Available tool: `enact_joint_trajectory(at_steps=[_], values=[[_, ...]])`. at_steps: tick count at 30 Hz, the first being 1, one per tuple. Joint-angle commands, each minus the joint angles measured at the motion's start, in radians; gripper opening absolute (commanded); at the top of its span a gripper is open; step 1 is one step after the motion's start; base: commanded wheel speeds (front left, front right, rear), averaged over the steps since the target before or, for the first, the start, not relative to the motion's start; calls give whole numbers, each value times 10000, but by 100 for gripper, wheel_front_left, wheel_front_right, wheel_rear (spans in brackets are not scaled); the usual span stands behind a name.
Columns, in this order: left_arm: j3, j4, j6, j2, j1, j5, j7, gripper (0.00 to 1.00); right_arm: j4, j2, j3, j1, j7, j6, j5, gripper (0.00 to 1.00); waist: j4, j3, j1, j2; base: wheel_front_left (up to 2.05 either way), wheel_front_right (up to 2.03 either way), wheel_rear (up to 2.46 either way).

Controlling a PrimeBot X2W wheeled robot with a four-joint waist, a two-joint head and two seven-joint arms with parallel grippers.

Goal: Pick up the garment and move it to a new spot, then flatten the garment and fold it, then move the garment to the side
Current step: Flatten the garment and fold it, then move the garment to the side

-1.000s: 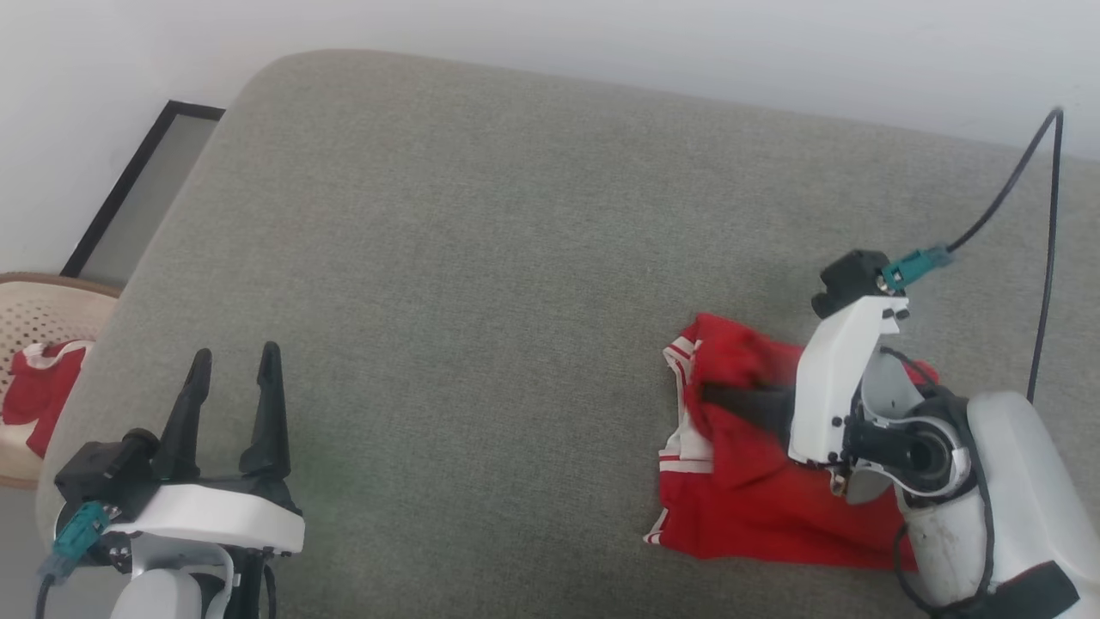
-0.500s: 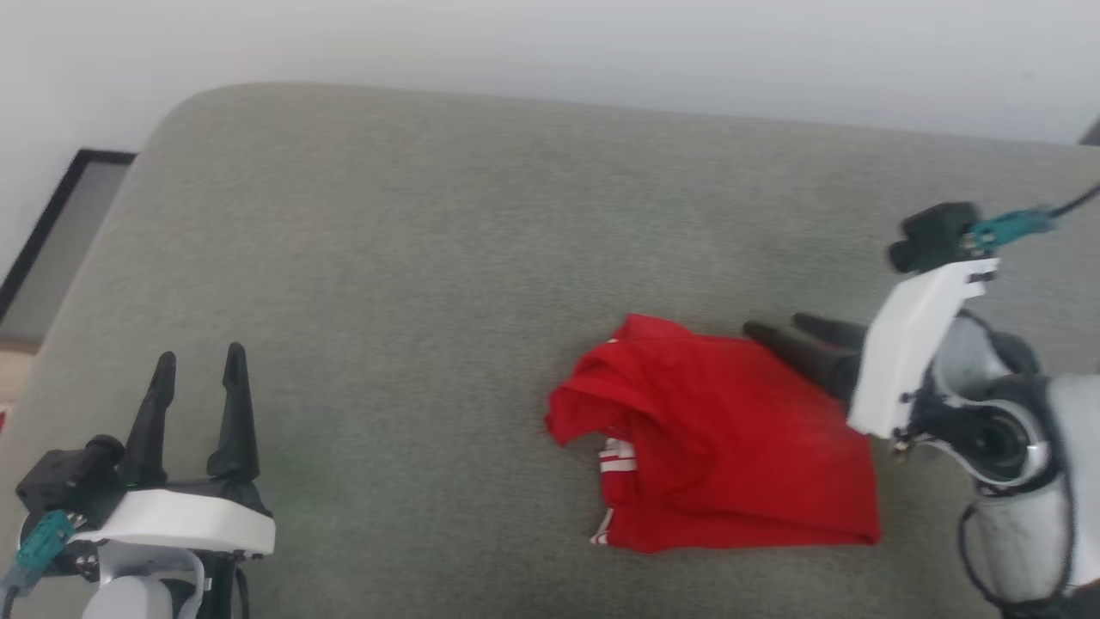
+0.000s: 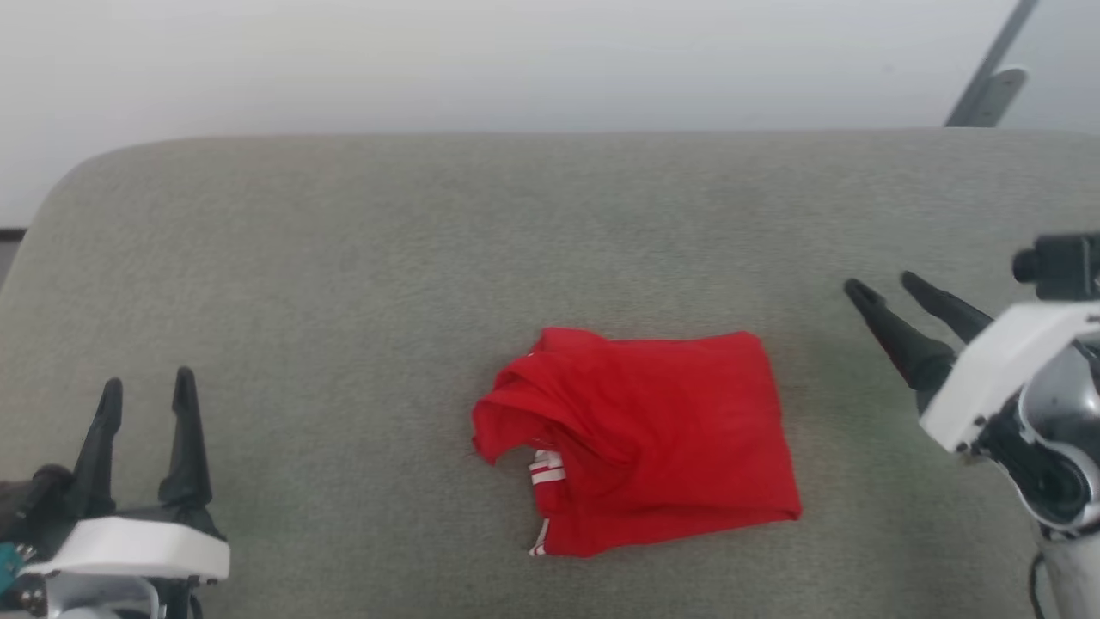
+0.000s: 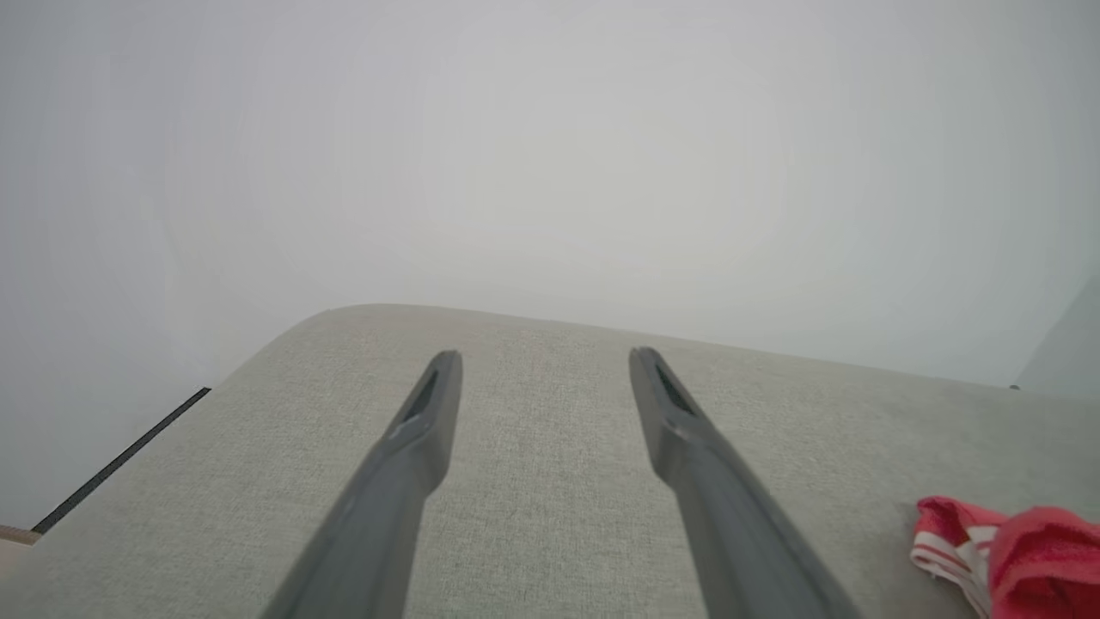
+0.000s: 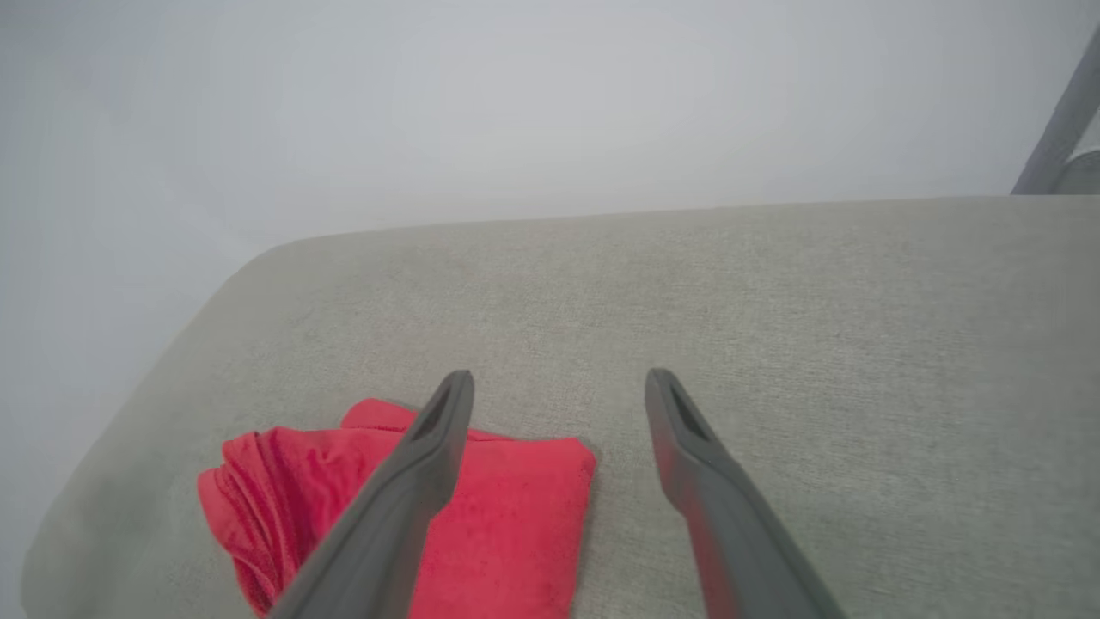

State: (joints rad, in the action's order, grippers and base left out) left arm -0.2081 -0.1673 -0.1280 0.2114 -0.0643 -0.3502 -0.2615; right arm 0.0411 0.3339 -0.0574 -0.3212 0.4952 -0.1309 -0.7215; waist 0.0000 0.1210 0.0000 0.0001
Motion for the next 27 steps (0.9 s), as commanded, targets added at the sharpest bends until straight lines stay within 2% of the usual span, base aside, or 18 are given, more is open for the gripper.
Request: enact_joint_trajectory(at_steps=[1, 11, 15, 18, 27], values=[[-86, 29, -21, 45, 149, 74, -41, 100, 99, 183, -98, 199, -550, 5, 149, 100, -239, -160, 0, -1, 0, 0, 0], [-362, 185, -21, 194, 733, 191, -41, 100, 1091, 1111, -691, 740, -4241, 5, 1260, 100, -783, -499, 0, -1, 0, 0, 0], [-444, 182, -21, 242, 959, 218, -41, 100, 1705, 1175, -769, 885, -5545, 5, 1623, 100, -862, -650, 0, -1, 0, 0, 0], [-428, 220, -21, 292, 1097, 262, -41, 100, 2171, 1175, -827, 988, -6132, 5, 1800, 100, -887, -732, 0, -1, 0, 0, 0], [-197, 280, -22, 543, 1334, 236, -41, 100, 2849, 999, -801, 1088, -6908, 5, 1735, 100, -886, -815, 0, -1, 0, 0, 0]])
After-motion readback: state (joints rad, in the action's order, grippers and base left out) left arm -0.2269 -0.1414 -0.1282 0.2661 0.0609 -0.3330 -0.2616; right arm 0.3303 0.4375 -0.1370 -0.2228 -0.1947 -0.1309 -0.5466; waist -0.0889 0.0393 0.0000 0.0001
